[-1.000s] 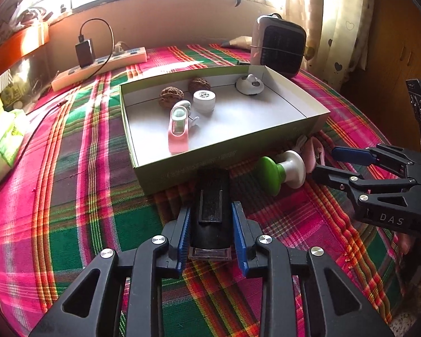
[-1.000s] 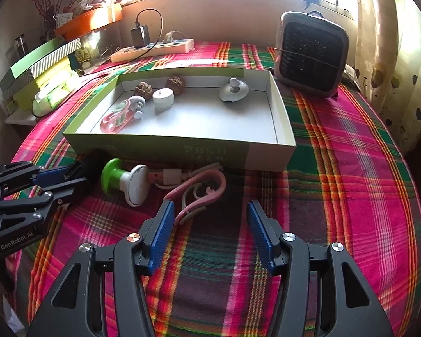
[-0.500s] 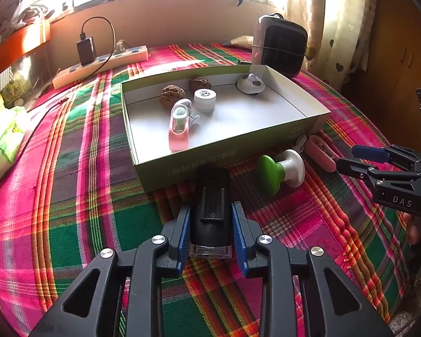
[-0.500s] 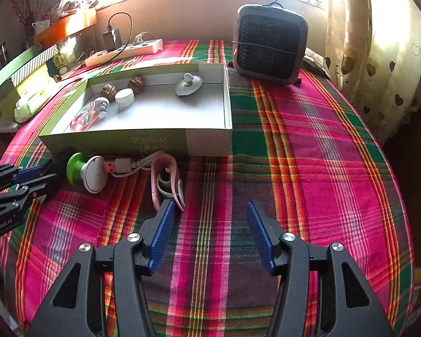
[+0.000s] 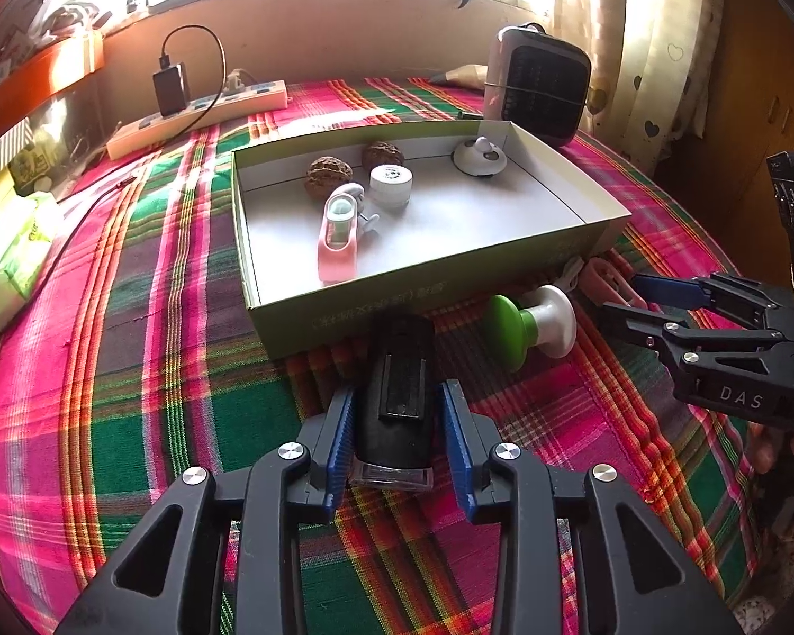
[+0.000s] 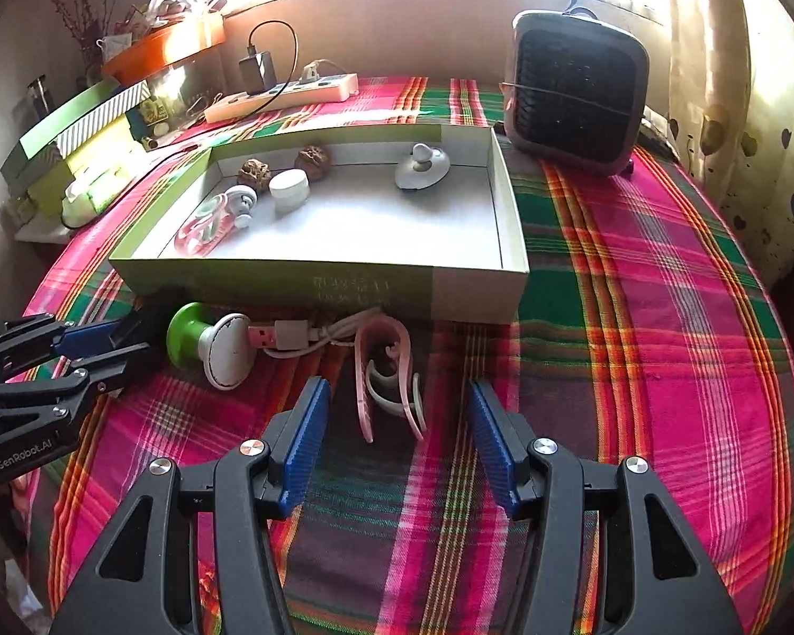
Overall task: Organize objects
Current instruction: 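Close the right gripper on the pink looped cable while the left gripper holds the black object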
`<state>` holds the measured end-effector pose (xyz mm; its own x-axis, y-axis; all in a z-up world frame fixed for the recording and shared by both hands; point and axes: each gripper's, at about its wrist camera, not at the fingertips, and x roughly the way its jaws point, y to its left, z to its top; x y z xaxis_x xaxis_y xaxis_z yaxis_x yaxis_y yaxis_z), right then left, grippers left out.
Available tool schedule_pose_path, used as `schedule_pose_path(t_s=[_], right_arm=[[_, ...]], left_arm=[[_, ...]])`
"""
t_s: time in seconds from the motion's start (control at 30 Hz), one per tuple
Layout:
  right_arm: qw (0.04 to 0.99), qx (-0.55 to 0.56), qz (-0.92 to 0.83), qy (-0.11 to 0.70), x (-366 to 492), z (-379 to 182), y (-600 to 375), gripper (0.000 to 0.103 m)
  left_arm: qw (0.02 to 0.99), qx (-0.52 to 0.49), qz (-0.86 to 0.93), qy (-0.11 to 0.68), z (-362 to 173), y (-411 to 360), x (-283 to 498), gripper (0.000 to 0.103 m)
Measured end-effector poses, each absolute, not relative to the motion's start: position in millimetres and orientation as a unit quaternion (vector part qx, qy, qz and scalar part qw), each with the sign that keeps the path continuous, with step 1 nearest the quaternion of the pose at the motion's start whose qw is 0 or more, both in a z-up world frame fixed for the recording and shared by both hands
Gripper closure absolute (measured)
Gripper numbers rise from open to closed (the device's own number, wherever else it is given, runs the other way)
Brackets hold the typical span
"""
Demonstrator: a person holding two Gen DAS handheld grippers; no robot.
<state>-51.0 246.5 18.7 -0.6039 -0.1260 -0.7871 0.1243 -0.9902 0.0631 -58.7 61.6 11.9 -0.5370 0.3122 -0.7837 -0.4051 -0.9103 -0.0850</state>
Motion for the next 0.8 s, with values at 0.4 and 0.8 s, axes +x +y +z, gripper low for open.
schedule_pose_path(t_s=[0.4,0.8], right_arm=[[0.065,0.438,-0.896,0.028,-53.7,15.8,242.6,0.049],[0.058,0.435,-0.898,0.029,-51.3,17.4,244.4,0.074]], left_arm=[[0.191,-0.434,0.879,0.047,11.9,63.8,-60.6,0.073],[0.179,-0.432,0.882,0.048,11.6,65.2,-61.6,0.077]])
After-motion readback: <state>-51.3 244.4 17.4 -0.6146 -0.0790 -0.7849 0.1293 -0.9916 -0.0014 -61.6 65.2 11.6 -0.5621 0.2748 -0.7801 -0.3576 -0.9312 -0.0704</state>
